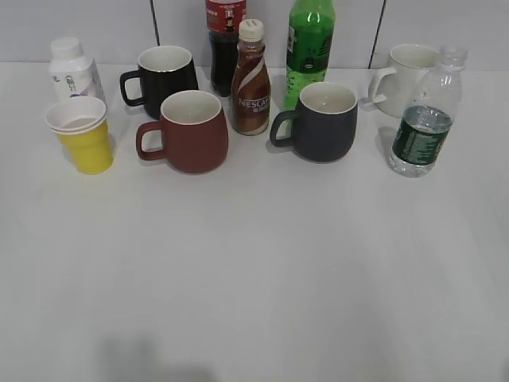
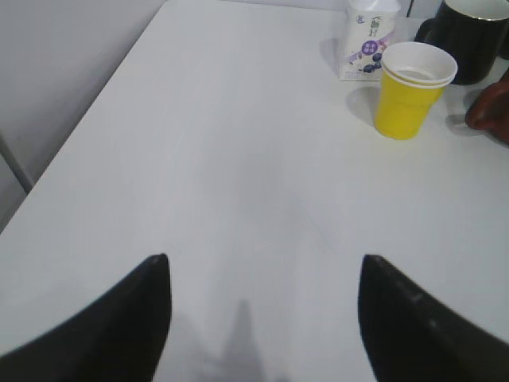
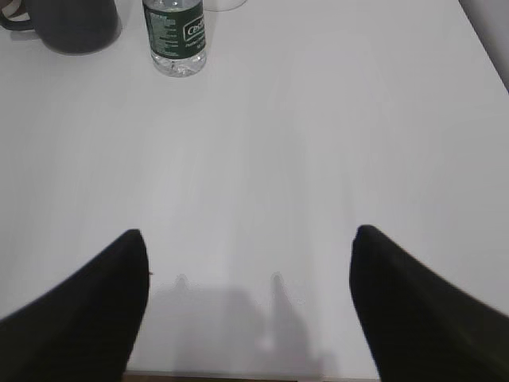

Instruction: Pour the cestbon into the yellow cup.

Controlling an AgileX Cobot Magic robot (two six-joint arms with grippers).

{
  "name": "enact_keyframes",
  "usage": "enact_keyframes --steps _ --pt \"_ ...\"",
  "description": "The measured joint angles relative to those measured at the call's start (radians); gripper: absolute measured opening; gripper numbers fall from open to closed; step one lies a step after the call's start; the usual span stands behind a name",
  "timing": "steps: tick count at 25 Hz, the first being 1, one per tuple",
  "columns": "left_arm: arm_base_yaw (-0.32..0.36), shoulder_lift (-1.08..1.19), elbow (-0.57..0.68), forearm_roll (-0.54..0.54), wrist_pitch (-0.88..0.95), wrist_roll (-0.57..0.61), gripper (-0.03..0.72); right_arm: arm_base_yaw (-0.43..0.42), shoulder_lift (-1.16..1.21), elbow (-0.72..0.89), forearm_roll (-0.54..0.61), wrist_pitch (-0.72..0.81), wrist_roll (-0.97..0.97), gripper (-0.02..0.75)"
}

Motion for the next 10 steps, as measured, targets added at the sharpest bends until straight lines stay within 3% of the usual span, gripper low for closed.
enact_keyframes --steps 10 --pt "0.000 0.000 0.000 0.000 0.000 0.000 0.559 0.000 0.000 0.000 0.000 0.000 0.000 0.590"
